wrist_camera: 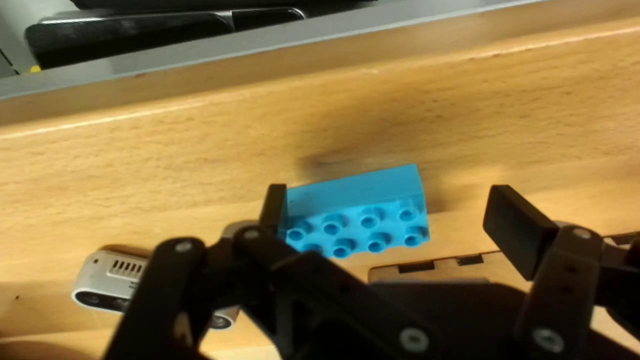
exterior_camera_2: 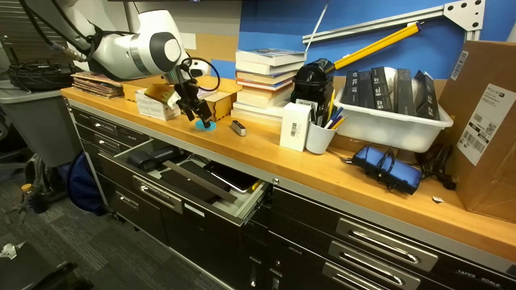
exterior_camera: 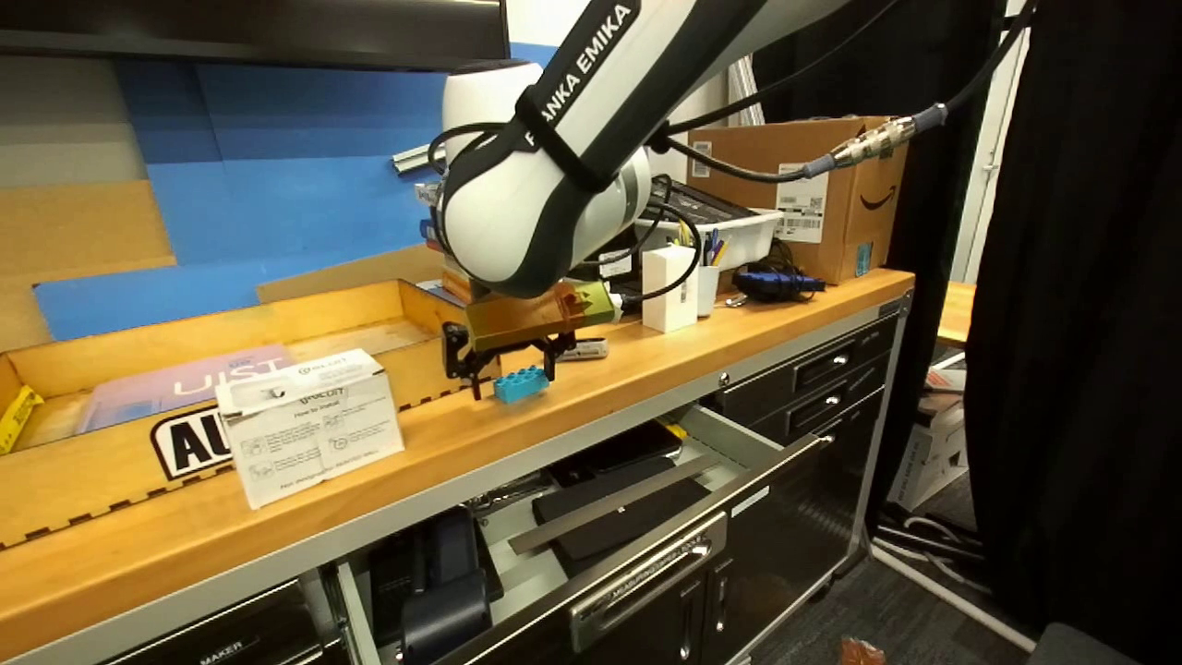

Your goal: Put the blue object inside the drawer then close the drawer.

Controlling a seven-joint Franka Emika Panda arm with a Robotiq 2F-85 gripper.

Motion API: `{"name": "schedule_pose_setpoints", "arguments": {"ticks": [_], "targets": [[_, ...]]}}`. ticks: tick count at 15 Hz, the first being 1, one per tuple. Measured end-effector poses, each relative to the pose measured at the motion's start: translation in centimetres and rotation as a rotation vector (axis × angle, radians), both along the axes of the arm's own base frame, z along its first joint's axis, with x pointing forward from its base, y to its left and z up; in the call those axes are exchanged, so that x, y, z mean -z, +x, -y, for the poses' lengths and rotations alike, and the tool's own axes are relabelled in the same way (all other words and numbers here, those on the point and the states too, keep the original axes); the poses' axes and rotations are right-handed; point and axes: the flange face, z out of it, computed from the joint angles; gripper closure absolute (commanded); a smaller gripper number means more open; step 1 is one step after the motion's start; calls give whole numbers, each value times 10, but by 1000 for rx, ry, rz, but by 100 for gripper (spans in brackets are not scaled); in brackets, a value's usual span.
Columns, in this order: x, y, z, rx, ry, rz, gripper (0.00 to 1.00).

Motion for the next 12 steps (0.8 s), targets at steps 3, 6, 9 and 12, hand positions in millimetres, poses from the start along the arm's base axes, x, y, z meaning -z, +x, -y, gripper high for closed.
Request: {"name": "schedule_pose_setpoints", "arguments": {"ticks": [3,6,9,12], "targets": [[-3,3,2,5,-5,9,0],[-8,7,6,11,-6,20,0],[-10,10,10,17,-9,27,0],[-6,13,13,19,-17,25,0]]}}
